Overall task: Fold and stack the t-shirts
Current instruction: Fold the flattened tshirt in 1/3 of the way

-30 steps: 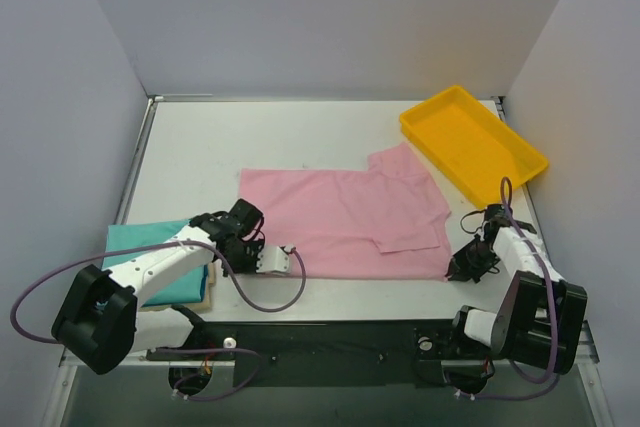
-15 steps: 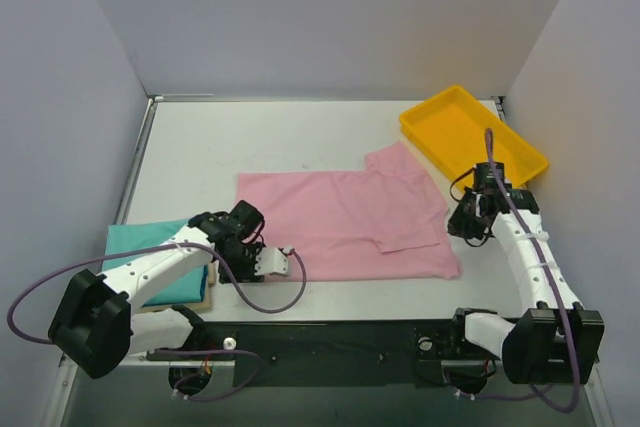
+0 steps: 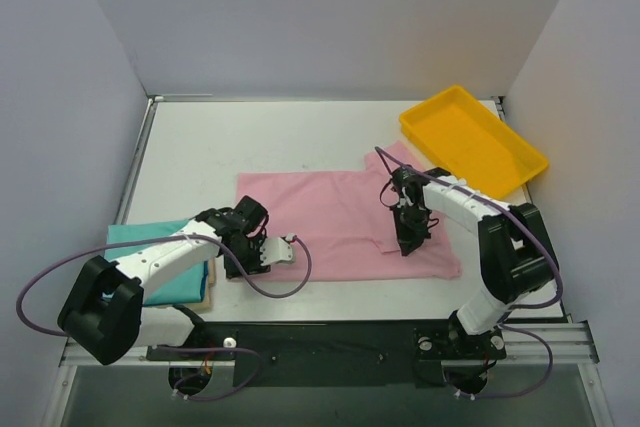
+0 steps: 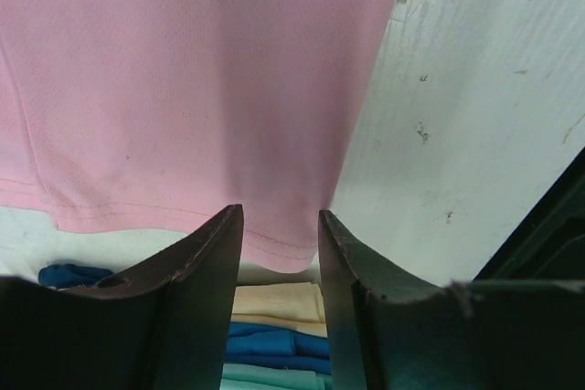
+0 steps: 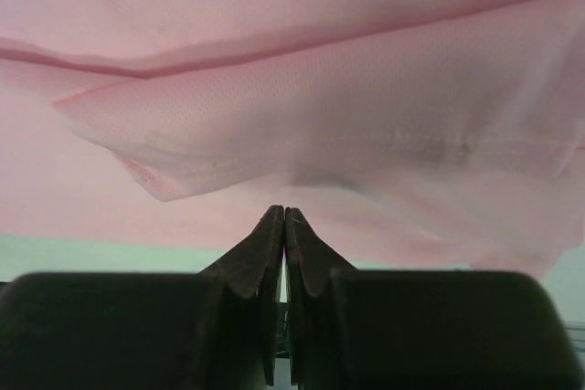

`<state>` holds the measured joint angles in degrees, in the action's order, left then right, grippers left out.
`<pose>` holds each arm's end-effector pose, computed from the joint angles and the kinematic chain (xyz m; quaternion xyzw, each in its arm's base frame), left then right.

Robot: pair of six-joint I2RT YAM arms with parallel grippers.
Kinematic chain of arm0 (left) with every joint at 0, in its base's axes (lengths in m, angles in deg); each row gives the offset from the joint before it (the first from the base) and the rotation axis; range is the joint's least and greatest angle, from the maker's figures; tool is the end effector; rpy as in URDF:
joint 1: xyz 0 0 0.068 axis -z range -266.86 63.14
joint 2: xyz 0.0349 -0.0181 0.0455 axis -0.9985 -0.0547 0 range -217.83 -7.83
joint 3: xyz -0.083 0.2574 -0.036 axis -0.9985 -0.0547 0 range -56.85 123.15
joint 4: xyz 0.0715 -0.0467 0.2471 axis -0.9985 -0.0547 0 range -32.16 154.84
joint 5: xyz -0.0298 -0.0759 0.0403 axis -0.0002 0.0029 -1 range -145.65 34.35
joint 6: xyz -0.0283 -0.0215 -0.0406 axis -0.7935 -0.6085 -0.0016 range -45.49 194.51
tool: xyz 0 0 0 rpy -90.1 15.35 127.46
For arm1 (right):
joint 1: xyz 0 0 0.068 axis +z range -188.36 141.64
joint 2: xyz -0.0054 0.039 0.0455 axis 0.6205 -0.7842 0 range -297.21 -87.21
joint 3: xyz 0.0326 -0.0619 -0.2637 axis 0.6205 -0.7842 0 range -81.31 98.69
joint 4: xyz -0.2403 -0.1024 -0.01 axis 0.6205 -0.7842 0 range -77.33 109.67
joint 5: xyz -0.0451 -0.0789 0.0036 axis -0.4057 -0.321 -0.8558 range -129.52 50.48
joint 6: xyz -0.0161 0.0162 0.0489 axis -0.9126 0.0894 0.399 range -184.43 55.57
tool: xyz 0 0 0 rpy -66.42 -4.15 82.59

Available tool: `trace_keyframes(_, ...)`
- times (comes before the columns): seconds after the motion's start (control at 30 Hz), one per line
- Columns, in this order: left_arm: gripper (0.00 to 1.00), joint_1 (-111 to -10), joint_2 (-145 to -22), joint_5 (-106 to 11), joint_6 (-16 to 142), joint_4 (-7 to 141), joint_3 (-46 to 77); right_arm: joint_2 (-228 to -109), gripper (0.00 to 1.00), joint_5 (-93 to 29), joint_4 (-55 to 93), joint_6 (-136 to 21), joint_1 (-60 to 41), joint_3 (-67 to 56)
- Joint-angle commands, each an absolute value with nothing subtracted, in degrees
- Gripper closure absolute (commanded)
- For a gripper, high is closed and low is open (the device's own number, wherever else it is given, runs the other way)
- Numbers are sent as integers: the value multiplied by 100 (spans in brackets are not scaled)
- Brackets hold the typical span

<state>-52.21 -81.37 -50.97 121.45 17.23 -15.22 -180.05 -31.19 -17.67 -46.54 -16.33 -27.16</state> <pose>0.1667 -0.1188 0.1804 0.6529 0.7508 -0.0307 0.0951 0.2651 0.1129 0.1648 -0.0445 0.9890 0.1092 0.0894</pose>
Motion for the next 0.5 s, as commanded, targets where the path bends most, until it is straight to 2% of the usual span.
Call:
trace_keyframes(0.0, 52, -5267, -8236, -5196, 11969, 2037, -1527, -18089, 100, -3460, -1892, -4782, -1559, -2295)
trace_keyframes(0.23, 52, -5346, -8341, -5266, 12065, 2063, -1545, -18635, 100, -3373, -1909, -4939, -1550, -2120)
trace_keyframes(0.47, 52, -5408, -8385, -5240, 12065, 2011, -1466, -18065, 100, -3039, -2006, -5124, -1305, -2215)
